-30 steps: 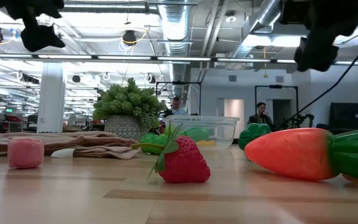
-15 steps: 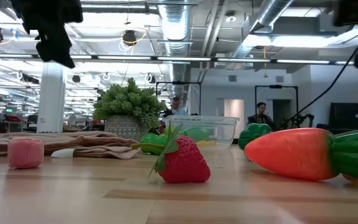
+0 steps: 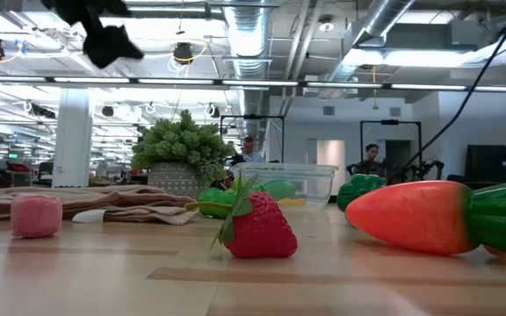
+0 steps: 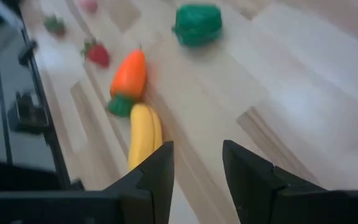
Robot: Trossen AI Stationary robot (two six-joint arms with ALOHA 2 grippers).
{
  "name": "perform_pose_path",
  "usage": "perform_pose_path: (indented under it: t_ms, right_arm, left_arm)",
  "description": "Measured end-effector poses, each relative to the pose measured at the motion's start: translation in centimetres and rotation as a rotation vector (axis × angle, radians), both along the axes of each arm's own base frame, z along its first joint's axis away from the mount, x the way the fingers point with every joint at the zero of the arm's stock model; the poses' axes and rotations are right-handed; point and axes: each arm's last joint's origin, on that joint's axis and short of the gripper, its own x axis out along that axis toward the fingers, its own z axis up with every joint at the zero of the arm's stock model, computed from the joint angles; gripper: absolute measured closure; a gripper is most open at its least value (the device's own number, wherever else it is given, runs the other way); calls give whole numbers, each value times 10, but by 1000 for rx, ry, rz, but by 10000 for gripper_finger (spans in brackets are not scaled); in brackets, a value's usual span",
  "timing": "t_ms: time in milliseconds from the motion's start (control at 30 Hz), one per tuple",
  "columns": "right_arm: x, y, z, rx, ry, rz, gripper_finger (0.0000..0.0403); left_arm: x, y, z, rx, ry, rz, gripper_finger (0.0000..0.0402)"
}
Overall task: Pick and placing Produce into tupperware
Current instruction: Put the right pink peach into the transparent bin
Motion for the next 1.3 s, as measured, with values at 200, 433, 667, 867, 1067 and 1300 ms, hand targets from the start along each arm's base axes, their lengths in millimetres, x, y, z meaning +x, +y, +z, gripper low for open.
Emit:
perform_pose_path:
  t_ms: [200, 433, 667, 867, 1067, 1300]
  right_arm:
    - [-4, 11, -14, -19, -82, -93, 274]
    - [-3, 19, -28, -45, -74, -108, 275]
    - [-5, 24, -40, -104, -48, -87, 275]
    - [-8, 27, -56, -166, 41, -57, 275]
    - [-8, 25, -67, -260, 86, -56, 275]
    - [-7, 30, -80, -275, 95, -53, 275]
  left_arm:
    - [-1, -32, 0, 43, -41, 67, 91]
    - [-13, -62, -18, 134, 13, 287, 91]
    - [-18, -84, -43, 112, 72, 419, 91]
    - [-12, -91, -55, 101, 76, 493, 91]
    - [-10, -92, -56, 71, 51, 539, 91]
    - [-10, -92, -56, 44, 38, 560, 91]
